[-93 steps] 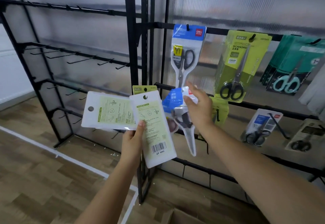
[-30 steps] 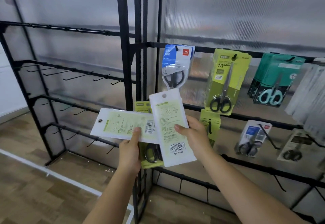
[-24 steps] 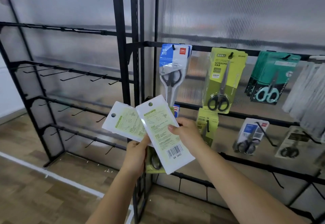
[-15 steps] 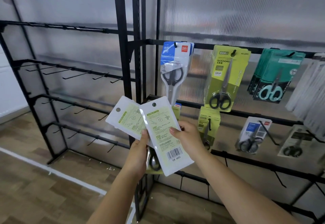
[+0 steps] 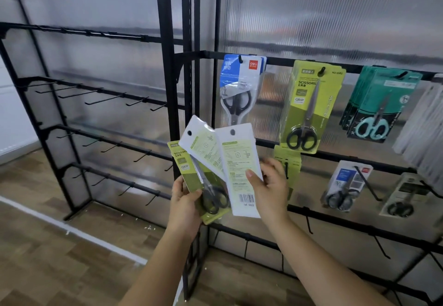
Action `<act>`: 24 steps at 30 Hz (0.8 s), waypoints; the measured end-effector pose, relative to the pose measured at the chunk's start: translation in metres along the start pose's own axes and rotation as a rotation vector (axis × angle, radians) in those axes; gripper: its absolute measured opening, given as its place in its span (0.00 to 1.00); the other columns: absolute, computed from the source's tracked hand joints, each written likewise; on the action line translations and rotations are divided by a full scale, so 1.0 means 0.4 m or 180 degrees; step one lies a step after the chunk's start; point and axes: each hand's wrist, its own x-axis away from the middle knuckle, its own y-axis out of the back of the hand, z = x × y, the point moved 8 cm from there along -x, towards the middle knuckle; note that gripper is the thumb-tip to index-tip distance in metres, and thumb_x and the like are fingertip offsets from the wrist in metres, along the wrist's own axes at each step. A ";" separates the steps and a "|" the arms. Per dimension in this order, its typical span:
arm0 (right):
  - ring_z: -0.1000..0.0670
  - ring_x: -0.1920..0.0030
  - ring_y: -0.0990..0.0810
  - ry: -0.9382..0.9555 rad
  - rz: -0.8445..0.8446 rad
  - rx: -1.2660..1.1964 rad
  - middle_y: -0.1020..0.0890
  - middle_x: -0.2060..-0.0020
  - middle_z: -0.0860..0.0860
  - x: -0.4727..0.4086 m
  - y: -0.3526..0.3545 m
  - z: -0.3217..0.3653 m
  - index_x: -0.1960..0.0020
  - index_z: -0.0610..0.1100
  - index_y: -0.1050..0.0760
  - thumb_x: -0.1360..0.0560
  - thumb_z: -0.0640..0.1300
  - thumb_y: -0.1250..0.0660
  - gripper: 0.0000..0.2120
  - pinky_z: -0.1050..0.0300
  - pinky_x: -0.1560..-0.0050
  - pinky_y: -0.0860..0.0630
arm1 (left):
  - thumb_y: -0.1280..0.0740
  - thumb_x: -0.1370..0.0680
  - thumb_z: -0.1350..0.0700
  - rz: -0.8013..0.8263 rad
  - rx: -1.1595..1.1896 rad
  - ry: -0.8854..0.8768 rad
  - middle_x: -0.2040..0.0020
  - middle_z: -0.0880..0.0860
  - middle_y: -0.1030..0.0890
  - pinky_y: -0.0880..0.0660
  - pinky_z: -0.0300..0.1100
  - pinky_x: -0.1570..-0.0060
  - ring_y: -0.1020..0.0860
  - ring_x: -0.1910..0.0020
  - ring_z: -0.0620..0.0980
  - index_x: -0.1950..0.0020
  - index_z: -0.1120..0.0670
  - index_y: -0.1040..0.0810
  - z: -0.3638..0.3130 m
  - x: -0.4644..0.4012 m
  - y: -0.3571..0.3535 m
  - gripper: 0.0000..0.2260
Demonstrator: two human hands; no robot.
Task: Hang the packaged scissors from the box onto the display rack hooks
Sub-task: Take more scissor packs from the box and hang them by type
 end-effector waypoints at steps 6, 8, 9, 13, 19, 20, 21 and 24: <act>0.47 0.51 0.18 0.1921 0.0524 0.0738 0.18 0.52 0.41 0.059 -0.074 0.096 0.60 0.33 0.18 0.37 0.25 0.29 0.08 0.64 0.45 0.25 | 0.46 0.17 0.52 0.0279 0.0501 0.0192 0.48 0.59 0.20 0.27 0.53 0.47 0.22 0.50 0.57 0.35 0.60 0.28 0.014 -0.003 -0.052 0.17; 0.41 0.51 0.17 0.2140 0.0722 0.0872 0.17 0.51 0.39 0.076 -0.088 0.096 0.60 0.34 0.18 0.41 0.21 0.28 0.13 0.51 0.50 0.21 | 0.47 0.25 0.35 0.0409 0.0543 0.0177 0.48 0.56 0.17 0.26 0.51 0.46 0.19 0.49 0.55 0.39 0.56 0.24 0.009 -0.004 -0.055 0.30; 0.40 0.50 0.18 0.2256 0.0796 0.0915 0.17 0.51 0.40 0.081 -0.090 0.098 0.60 0.34 0.18 0.42 0.20 0.28 0.14 0.46 0.52 0.20 | 0.47 0.30 0.31 0.0423 0.0549 0.0203 0.47 0.56 0.16 0.25 0.50 0.47 0.18 0.49 0.54 0.40 0.54 0.22 0.008 -0.004 -0.051 0.34; 0.39 0.49 0.18 0.2699 0.1239 0.1224 0.17 0.51 0.41 0.103 -0.102 0.112 0.62 0.35 0.18 0.45 0.23 0.28 0.14 0.37 0.52 0.22 | 0.45 0.25 0.35 0.0419 0.0635 0.0404 0.53 0.58 0.15 0.20 0.47 0.64 0.16 0.57 0.56 0.50 0.53 0.18 0.017 -0.019 -0.017 0.26; 0.37 0.47 0.19 0.2470 0.1706 0.1441 0.18 0.48 0.40 0.102 -0.099 0.077 0.64 0.36 0.20 0.43 0.22 0.30 0.13 0.35 0.51 0.23 | 0.45 0.18 0.49 -0.0156 0.0189 0.0804 0.52 0.60 0.17 0.23 0.48 0.68 0.18 0.61 0.57 0.39 0.57 0.27 0.032 -0.041 0.040 0.16; 0.37 0.50 0.18 0.2356 0.1697 0.1416 0.18 0.49 0.39 0.095 -0.092 0.067 0.64 0.35 0.20 0.42 0.22 0.30 0.12 0.36 0.54 0.21 | 0.44 0.18 0.50 -0.0354 0.0140 0.0692 0.48 0.60 0.19 0.24 0.49 0.66 0.20 0.58 0.57 0.36 0.57 0.28 0.025 -0.048 0.058 0.15; 0.39 0.53 0.17 0.2228 0.1636 0.1386 0.17 0.50 0.38 0.087 -0.079 0.057 0.63 0.34 0.20 0.41 0.22 0.30 0.11 0.39 0.58 0.20 | 0.42 0.18 0.52 -0.0536 0.0090 0.0553 0.47 0.59 0.20 0.24 0.49 0.63 0.21 0.56 0.56 0.36 0.57 0.29 0.015 -0.054 0.080 0.14; 0.46 0.70 0.18 0.1802 0.1115 0.1302 0.16 0.64 0.39 0.059 -0.019 0.032 0.57 0.33 0.19 0.35 0.28 0.32 0.08 0.55 0.73 0.21 | 0.39 0.19 0.54 -0.0810 -0.0314 0.0291 0.51 0.57 0.22 0.24 0.54 0.51 0.22 0.55 0.56 0.40 0.56 0.31 -0.007 -0.060 0.133 0.09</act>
